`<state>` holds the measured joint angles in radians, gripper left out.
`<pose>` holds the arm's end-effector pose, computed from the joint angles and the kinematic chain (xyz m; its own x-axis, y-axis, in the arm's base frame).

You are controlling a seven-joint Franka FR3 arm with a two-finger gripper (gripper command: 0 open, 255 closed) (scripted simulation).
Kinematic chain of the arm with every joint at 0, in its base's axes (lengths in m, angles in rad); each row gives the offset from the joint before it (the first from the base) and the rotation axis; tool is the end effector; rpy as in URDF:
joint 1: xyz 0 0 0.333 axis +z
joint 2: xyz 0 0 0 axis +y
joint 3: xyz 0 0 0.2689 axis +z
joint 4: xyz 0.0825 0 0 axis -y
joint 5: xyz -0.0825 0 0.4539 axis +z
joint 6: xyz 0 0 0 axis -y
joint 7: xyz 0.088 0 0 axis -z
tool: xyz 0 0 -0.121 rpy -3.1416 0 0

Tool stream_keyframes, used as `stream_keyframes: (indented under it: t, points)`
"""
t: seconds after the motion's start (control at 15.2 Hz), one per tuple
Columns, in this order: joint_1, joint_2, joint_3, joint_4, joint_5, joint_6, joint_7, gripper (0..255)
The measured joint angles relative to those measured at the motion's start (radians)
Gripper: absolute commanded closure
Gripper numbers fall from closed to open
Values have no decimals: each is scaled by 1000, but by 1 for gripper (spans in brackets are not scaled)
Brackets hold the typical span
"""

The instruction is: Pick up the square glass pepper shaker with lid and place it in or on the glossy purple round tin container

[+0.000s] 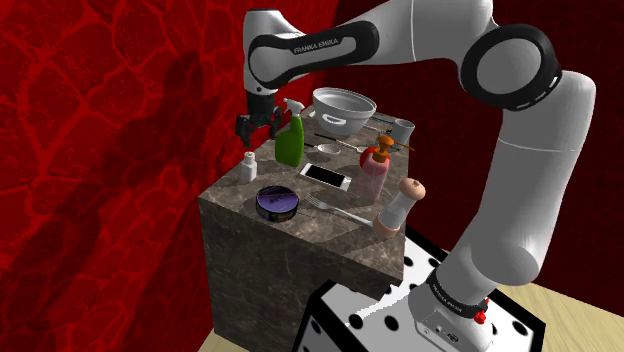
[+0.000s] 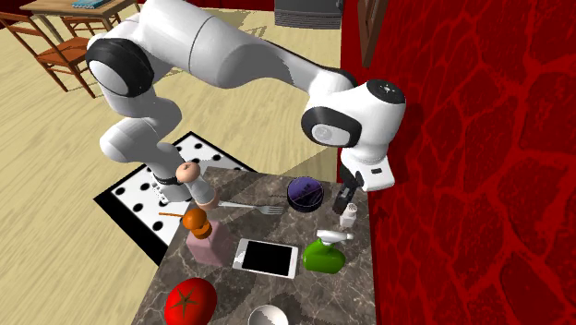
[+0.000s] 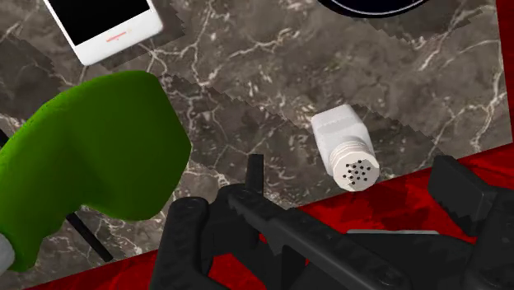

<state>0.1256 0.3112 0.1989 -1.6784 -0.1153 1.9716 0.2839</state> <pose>0.6637 0.2069 0.3359 0.9970 0.0772 0.0012 0.0771 -0.9959 0.0466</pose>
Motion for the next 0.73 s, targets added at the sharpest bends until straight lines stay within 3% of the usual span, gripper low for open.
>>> stream_keyframes:
  t: [0.13,0.26,0.73]
  points:
    - [20,88,3,93,-10,-14,19,0]
    - [23,128,1,119,-14,-5,20,0]
    - [23,161,-3,91,-21,55,24,0]
